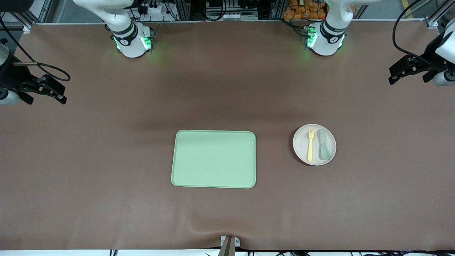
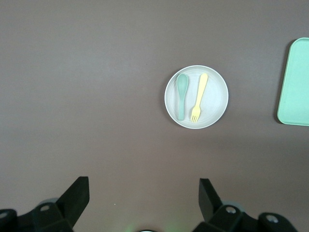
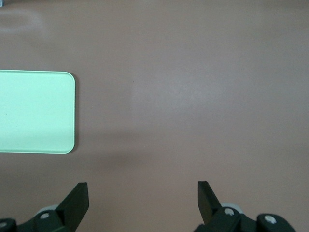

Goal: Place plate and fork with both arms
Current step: 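Move the left gripper down to the white plate's rim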

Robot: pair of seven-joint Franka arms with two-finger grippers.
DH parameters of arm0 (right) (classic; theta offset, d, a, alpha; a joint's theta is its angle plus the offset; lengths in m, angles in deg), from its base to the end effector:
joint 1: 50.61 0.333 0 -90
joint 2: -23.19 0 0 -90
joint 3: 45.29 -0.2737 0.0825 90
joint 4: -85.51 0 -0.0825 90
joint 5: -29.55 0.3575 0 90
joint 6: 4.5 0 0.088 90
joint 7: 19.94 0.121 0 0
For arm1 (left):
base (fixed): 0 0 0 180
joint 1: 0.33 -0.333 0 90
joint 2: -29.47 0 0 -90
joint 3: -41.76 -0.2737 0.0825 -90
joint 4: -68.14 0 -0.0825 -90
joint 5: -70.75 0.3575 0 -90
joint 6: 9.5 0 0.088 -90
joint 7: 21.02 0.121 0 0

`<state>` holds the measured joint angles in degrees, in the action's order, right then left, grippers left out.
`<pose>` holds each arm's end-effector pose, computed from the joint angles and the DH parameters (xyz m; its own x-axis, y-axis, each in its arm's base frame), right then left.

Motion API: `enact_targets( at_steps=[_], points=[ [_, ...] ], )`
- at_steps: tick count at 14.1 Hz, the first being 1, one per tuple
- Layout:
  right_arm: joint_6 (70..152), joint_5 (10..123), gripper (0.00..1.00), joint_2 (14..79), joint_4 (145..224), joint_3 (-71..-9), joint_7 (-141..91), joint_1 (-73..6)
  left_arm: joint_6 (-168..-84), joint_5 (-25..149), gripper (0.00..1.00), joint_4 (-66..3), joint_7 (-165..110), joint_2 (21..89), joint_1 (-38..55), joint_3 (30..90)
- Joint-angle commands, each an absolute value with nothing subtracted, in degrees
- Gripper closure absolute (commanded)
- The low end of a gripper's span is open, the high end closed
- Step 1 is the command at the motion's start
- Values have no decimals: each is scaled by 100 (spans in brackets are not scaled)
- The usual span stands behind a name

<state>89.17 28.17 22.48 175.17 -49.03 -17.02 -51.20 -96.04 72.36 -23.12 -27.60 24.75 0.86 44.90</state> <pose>0.5320 0.0267 0.5834 0.9965 0.0054 0.0834 0.0037 -0.9998 0.0207 0.4984 -0.0353 0.5955 0.9991 0.0411 0.0036 0.0412 -0.9986 -0.0323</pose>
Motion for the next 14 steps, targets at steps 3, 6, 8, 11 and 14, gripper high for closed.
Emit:
enact_targets(
  at_steps=[3,6,8,11,14],
  points=[
    [8866,2806,0,2302,17411,-4880,-1722,-5105,-9493,7242,0,-2152,-2700,2472,-24,4580],
    [8858,2806,0,2293,17411,-4880,-1731,-5113,-9501,7198,0,-2098,-2630,2683,-50,4562],
    [8858,2806,0,2293,17411,-4880,-1739,-5114,-9510,7198,0,-2151,-2717,2789,-41,4562],
    [8858,2806,0,2302,17411,-4880,-1739,-5105,-9589,7198,0,-2213,-2726,2868,-41,4554],
    [8867,2806,0,2302,17411,-4880,-1739,-5114,-10061,7189,0,-2501,-2726,3035,-59,4554]
  ],
)
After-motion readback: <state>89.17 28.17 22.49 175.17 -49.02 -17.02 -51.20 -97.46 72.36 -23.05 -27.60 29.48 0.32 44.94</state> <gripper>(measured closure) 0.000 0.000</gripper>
